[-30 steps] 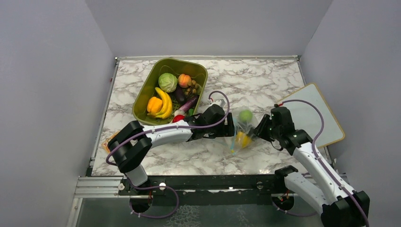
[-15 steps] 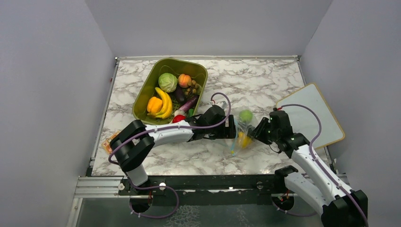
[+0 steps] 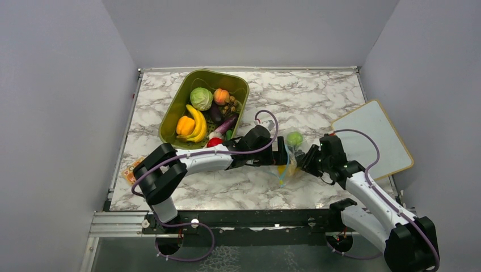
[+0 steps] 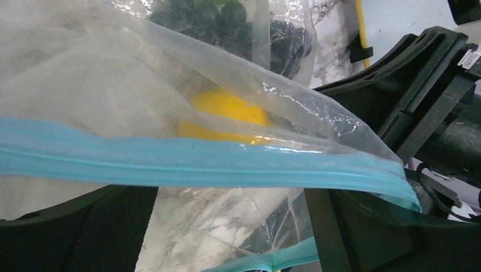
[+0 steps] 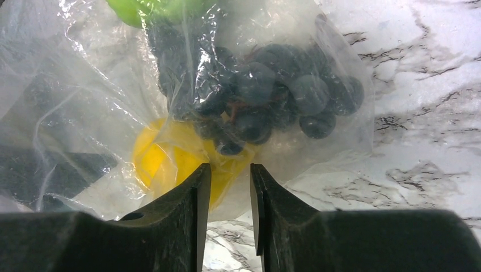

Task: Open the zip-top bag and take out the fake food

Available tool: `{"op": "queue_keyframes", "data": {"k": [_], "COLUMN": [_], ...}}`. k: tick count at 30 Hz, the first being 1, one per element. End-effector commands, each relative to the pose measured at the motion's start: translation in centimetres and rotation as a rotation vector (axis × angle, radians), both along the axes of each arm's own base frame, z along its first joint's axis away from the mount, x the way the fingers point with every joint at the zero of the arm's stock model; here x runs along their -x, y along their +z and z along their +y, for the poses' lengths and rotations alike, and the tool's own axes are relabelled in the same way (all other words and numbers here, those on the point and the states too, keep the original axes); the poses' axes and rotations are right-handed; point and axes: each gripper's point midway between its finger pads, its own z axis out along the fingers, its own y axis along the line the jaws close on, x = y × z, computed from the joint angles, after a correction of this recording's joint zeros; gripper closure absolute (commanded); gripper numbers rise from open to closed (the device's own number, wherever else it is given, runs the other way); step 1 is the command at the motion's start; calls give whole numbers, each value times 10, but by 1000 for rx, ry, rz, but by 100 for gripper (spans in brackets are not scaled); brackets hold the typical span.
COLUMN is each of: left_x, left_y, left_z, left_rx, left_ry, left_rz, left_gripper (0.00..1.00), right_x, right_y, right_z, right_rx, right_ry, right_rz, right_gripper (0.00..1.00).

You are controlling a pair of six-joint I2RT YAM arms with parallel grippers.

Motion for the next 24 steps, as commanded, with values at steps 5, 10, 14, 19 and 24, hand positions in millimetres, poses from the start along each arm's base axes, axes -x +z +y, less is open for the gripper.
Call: {"op": "queue_keyframes", "data": {"k": [5,10,14,19,24], "left_x": [1,-5,-10,-15,-21], "left_y": [-15,-13,9,12,14], "left_z": [-2,4,6,11,19], "left_rx": [-26,-52,9,26,61], "left_ry": [1,26,41,78,119], "left_rz": [33,2,-74,-110,-168], "left_gripper": [4,2,1,1,2], "right_x": [-7,-10,-13,-13,-12], "right_y": [21,31,35,37,36], "right_z": [6,0,0,1,1], "right_rx": [-9,19,17,10,-4], "right_ry": [62,51,56,66,58], "right_rz": [-63,-93,-131,-161,-193], "right_gripper": [66,65,60,53,51]}}
